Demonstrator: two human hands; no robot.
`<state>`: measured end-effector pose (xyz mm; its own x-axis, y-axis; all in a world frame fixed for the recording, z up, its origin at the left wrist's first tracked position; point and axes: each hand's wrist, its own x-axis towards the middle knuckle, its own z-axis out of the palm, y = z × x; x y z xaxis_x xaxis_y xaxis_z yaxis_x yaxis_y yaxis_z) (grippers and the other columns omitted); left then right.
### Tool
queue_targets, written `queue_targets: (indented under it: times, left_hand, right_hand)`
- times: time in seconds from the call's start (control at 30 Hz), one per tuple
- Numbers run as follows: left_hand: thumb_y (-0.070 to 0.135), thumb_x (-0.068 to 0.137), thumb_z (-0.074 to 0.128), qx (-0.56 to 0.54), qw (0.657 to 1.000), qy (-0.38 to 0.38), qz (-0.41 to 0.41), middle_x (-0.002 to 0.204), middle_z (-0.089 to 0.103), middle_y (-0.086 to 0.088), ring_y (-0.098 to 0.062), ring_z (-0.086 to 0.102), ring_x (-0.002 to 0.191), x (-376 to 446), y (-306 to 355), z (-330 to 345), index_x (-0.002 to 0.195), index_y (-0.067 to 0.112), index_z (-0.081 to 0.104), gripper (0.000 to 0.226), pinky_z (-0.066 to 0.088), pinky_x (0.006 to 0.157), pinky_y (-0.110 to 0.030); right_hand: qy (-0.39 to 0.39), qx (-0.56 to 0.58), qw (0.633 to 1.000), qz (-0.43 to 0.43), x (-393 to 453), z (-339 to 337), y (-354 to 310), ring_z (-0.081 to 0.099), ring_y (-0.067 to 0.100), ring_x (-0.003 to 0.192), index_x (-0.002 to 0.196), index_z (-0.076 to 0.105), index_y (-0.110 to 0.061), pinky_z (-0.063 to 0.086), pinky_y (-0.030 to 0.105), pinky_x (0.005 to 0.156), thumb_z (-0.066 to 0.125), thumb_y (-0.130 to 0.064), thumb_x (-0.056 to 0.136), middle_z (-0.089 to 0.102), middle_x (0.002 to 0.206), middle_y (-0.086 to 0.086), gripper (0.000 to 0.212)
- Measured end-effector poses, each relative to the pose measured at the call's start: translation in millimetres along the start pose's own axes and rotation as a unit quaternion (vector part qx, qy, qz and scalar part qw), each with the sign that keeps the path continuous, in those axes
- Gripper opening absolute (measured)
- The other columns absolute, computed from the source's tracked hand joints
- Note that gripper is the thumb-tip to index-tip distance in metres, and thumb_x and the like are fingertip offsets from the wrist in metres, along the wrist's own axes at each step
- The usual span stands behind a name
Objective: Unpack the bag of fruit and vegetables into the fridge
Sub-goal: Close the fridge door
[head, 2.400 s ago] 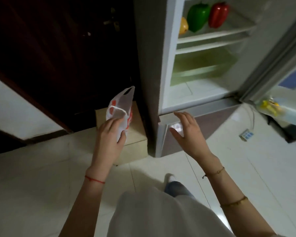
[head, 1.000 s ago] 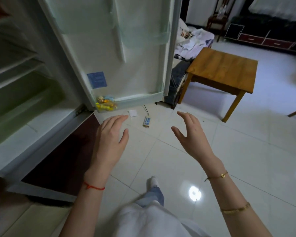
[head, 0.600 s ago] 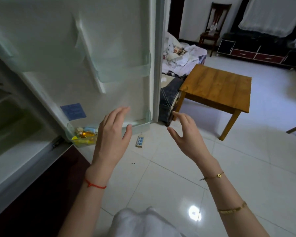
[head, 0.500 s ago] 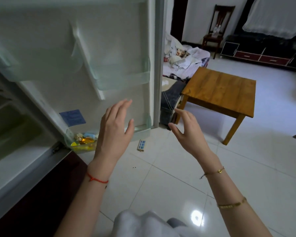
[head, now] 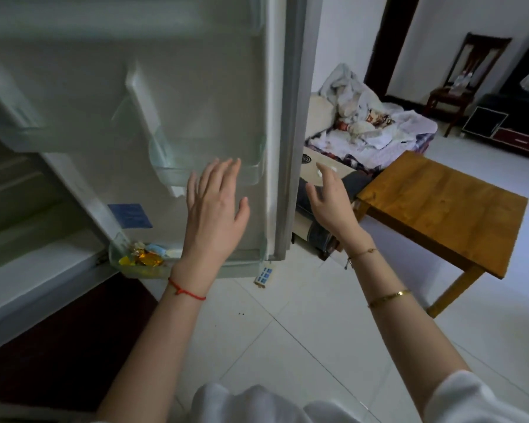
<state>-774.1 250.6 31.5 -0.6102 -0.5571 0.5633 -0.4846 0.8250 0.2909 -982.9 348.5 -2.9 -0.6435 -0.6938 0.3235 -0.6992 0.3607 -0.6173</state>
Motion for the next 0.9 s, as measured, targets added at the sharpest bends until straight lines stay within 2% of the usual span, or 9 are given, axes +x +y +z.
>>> queue_targets:
  times: [0.1, 0.13, 0.2, 0.23, 0.27, 0.33, 0.4, 0.57, 0.9]
  left_hand:
    - [0.016, 0.09, 0.058, -0.006, 0.999, 0.015, -0.031, 0.141, 0.05, -0.01, -0.029, 0.038, 0.139, 1, 8, 4, 0.142, 0.011, 0.044, 0.053, 0.028, 0.114, -0.055]
    - [0.015, 0.089, 0.058, -0.006, 0.999, 0.021, -0.038, 0.14, 0.051, -0.01, -0.029, 0.038, 0.139, 1, 10, 5, 0.14, 0.011, 0.046, 0.052, 0.028, 0.114, -0.055]
    - [0.013, 0.088, 0.058, -0.005, 0.998, 0.028, -0.053, 0.141, 0.051, -0.01, -0.028, 0.037, 0.141, 0, 15, 5, 0.137, 0.011, 0.047, 0.051, 0.027, 0.115, -0.054]
    - [0.012, 0.088, 0.058, -0.005, 0.998, 0.028, -0.061, 0.142, 0.05, -0.009, -0.027, 0.035, 0.142, -1, 18, 5, 0.137, 0.01, 0.047, 0.051, 0.025, 0.117, -0.053]
    - [0.012, 0.089, 0.057, -0.005, 0.997, 0.026, -0.068, 0.144, 0.048, -0.009, -0.027, 0.032, 0.144, -3, 20, 6, 0.138, 0.01, 0.046, 0.051, 0.023, 0.118, -0.051]
    - [0.012, 0.091, 0.056, -0.001, 0.997, 0.021, -0.081, 0.148, 0.045, -0.008, -0.025, 0.028, 0.146, -6, 25, 6, 0.141, 0.01, 0.043, 0.052, 0.02, 0.12, -0.051]
    - [0.012, 0.091, 0.055, 0.003, 0.996, 0.022, -0.088, 0.15, 0.042, -0.008, -0.025, 0.026, 0.147, -9, 29, 6, 0.142, 0.01, 0.041, 0.053, 0.022, 0.119, -0.052]
    - [0.013, 0.093, 0.054, 0.021, 0.993, 0.019, -0.116, 0.156, 0.034, -0.006, -0.022, 0.019, 0.15, -22, 39, 0, 0.146, 0.012, 0.035, 0.057, 0.014, 0.122, -0.052]
    - [0.015, 0.095, 0.054, 0.02, 0.985, 0.035, -0.17, 0.165, 0.006, -0.006, -0.019, 0.006, 0.152, -85, 60, -26, 0.155, 0.011, 0.012, 0.073, 0.009, 0.124, -0.043]
  right_hand:
    - [-0.033, 0.017, 0.999, -0.014, 20, 0, 5, 0.036, 0.025, 0.138, 0.148, 0.029, -0.005, 0.028, 0.028, 0.113, 0.046, -0.021, 0.1, 0.04, 0.149, 0.014, 0.053]
    - [-0.035, 0.034, 0.999, -0.02, 25, -2, 5, 0.039, 0.022, 0.135, 0.146, 0.031, -0.004, 0.027, 0.019, 0.108, 0.047, -0.017, 0.1, 0.043, 0.146, 0.014, 0.051]
    - [-0.035, 0.072, 0.996, -0.033, 32, -6, 3, 0.041, 0.004, 0.121, 0.143, 0.034, -0.002, 0.022, -0.003, 0.092, 0.047, -0.01, 0.098, 0.049, 0.134, 0.006, 0.047]
    - [-0.037, 0.088, 0.995, -0.037, 34, -7, 1, 0.038, -0.004, 0.114, 0.143, 0.035, -0.002, 0.02, -0.008, 0.089, 0.046, -0.008, 0.098, 0.048, 0.128, 0.001, 0.046]
    - [-0.037, 0.1, 0.993, -0.043, 36, -7, 0, 0.038, -0.006, 0.115, 0.144, 0.035, -0.003, 0.021, -0.006, 0.094, 0.045, -0.007, 0.099, 0.047, 0.128, -0.001, 0.046]
    - [-0.042, 0.109, 0.991, -0.058, 42, -4, 0, 0.043, 0.01, 0.13, 0.145, 0.034, -0.01, 0.032, 0.022, 0.113, 0.043, -0.012, 0.098, 0.048, 0.141, 0.003, 0.048]
    - [-0.054, 0.115, 0.99, -0.066, 45, 2, 5, 0.042, 0.02, 0.137, 0.148, 0.03, -0.012, 0.036, 0.043, 0.115, 0.042, -0.019, 0.096, 0.043, 0.149, 0.007, 0.053]
    - [-0.044, 0.129, 0.988, -0.067, 35, -6, 3, 0.045, 0.023, 0.132, 0.143, 0.037, -0.005, 0.037, 0.044, 0.112, 0.046, -0.014, 0.095, 0.048, 0.141, 0.013, 0.05]
    - [-0.015, 0.133, 0.983, -0.129, -27, -15, -5, 0.05, 0.017, 0.109, 0.126, 0.049, -0.013, 0.046, 0.041, 0.096, 0.045, -0.028, 0.099, 0.053, 0.119, 0.005, 0.031]
